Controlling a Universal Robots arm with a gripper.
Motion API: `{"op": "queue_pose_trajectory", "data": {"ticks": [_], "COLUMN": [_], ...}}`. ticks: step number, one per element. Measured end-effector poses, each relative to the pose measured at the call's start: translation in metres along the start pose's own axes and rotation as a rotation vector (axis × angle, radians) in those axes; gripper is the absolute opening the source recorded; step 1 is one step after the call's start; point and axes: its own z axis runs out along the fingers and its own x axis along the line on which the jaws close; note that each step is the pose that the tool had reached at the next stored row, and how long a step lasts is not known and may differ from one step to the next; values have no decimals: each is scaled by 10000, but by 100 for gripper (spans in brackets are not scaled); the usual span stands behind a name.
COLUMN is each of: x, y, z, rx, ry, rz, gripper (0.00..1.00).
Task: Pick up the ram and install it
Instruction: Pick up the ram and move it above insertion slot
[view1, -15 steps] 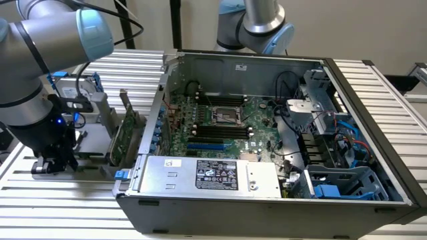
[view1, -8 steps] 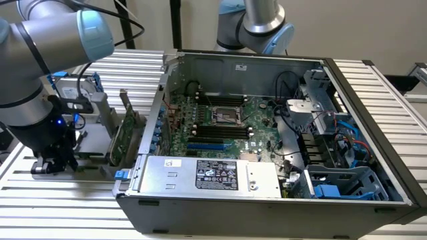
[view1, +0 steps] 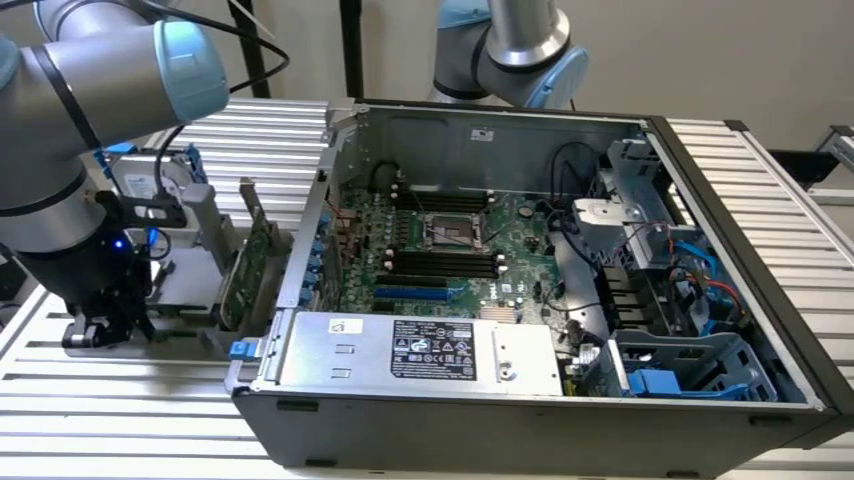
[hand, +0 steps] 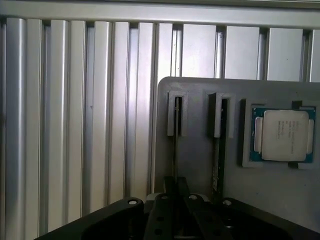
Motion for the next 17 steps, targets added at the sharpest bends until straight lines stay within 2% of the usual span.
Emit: {"op": "queue_pose_trajectory", "data": {"ticks": [4,9,17], "x": [0,0,1], "y": [0,0,0], "z": [0,1,-1], "rx": [0,-10,-10], "ry": [-1,-11,-13], "rz": [40,472,502], "gripper": [0,0,0]}}
